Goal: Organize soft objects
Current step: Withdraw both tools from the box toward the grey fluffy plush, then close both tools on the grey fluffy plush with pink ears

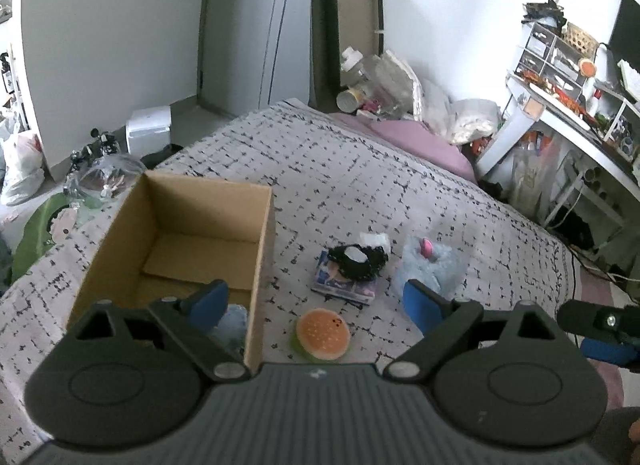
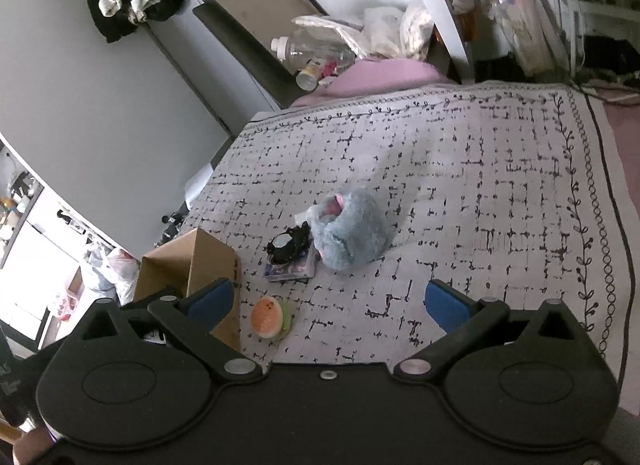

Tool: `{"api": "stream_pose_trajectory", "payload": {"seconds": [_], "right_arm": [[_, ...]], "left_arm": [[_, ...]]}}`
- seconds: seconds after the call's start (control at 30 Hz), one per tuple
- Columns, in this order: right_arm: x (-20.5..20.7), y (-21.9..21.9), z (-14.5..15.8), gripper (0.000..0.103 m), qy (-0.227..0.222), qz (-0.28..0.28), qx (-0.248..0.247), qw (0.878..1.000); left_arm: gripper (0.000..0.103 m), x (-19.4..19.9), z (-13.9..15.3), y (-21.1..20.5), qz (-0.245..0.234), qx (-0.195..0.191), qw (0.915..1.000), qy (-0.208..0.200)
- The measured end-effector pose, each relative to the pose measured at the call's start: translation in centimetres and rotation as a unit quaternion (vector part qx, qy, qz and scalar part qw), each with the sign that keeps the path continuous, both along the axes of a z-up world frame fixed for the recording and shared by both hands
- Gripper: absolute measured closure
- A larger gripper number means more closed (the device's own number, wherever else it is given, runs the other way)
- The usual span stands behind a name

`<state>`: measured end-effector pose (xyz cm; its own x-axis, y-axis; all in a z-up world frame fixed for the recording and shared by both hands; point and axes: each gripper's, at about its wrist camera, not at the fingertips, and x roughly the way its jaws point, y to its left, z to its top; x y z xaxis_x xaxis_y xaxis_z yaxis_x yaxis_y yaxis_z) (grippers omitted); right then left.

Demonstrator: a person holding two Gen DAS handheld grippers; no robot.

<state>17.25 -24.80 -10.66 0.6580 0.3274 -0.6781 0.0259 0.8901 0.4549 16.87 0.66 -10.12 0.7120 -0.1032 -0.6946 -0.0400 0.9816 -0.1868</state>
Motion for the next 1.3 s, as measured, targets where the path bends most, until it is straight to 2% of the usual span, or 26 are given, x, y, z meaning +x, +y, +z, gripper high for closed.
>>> {"api": "stream_pose_trajectory", "payload": {"seconds": [0.37, 0.5, 0.63, 0.77, 1.07, 1.3], "right_arm": [[2.1, -1.4, -2.0, 0.000, 0.015, -0.019, 0.047, 0.999], [2.8, -2.0, -2.7, 0.001, 0.013, -0.034, 0.060, 0.998], [3.8, -2.5, -3.5, 0.007, 0.008, -0.050, 0.072, 0.996], [4.8, -2.9, -4.5, 0.008, 0.009, -0.059, 0.084, 0.995], [7.1, -3.6, -6.8, 0.018, 0.013, -0.096, 0.114, 0.989], [8.7, -4.6, -8.4, 0.024, 0.020, -0.126, 0.148, 0.981]], "left_arm": [[0.012, 0.9, -2.1, -2.5, -0.031, -0.008, 0.9994, 0.015], [0.013, 1.6, -2.5, -2.8, -0.030, -0.026, 0.9991, 0.016], [0.013, 3.0, -2.5, -3.0, -0.034, -0.061, 0.9973, 0.024], [0.016, 4.4, -2.5, -3.8, -0.039, -0.044, 0.9980, 0.024], [0.027, 8.1, -3.4, -4.6, -0.044, -0.056, 0.9962, 0.050], [0.033, 10.9, -3.6, -6.5, -0.081, -0.029, 0.9955, 0.039]]}}
